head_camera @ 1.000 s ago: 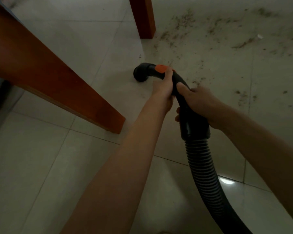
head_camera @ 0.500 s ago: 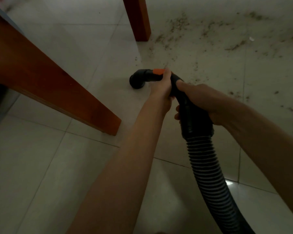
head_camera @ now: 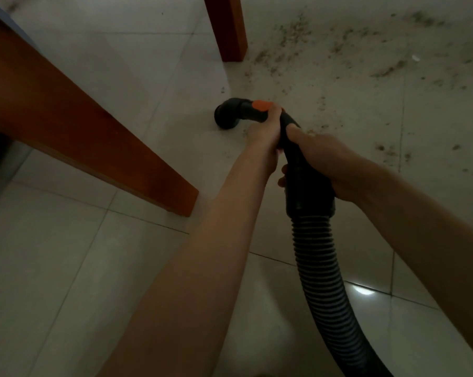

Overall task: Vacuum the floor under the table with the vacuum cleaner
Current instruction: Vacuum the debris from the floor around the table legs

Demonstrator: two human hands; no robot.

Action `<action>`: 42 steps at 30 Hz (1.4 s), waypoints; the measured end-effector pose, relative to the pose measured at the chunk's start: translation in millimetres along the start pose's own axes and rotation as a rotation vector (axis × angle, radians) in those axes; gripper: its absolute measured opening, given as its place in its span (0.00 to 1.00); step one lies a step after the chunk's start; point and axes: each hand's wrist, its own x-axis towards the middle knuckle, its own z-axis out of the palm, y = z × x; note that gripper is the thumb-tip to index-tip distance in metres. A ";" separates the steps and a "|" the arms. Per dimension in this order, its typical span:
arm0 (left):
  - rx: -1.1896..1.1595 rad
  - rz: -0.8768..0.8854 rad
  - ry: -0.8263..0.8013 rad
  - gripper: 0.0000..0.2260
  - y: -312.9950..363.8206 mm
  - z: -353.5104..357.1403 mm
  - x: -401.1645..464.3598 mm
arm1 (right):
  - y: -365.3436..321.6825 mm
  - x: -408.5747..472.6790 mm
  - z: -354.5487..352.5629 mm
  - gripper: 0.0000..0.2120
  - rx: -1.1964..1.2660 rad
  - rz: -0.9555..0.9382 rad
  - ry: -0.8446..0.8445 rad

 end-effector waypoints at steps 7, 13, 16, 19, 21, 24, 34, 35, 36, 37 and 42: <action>-0.079 0.016 0.060 0.16 -35.2 -20.8 -12.6 | 13.8 -33.0 5.7 0.22 -0.130 0.053 -0.072; -0.301 0.035 0.004 0.13 -54.4 -16.9 -36.9 | 18.5 -57.3 -7.7 0.20 -0.176 0.094 -0.087; -0.297 0.033 -0.018 0.11 -56.6 -7.2 -41.5 | 20.4 -63.8 -17.0 0.20 -0.171 0.094 -0.059; -0.260 0.020 -0.032 0.09 -51.7 0.6 -42.6 | 21.9 -64.4 -18.9 0.22 -0.152 0.077 0.000; -0.238 -0.002 -0.049 0.09 -44.7 3.8 -44.3 | 21.5 -62.4 -17.0 0.22 -0.148 0.051 0.039; -0.201 -0.012 -0.087 0.11 -35.7 7.9 -42.3 | 19.1 -56.8 -15.0 0.20 -0.134 0.004 0.081; -0.053 -0.011 -0.149 0.19 -11.9 19.3 -14.5 | 7.6 -26.0 -13.3 0.22 -0.016 0.023 0.166; -0.026 -0.008 -0.146 0.19 -9.9 19.6 -13.2 | 7.8 -23.2 -13.1 0.22 -0.009 0.018 0.170; 0.000 -0.006 -0.143 0.19 -8.6 19.4 -12.7 | 8.6 -20.9 -12.8 0.22 -0.007 0.010 0.171; 0.022 -0.002 -0.142 0.20 -8.3 19.0 -12.6 | 9.5 -19.3 -12.2 0.22 -0.010 0.001 0.169; 0.024 0.033 -0.125 0.20 -14.9 15.3 -16.1 | 15.1 -24.8 -11.5 0.19 -0.054 -0.020 0.139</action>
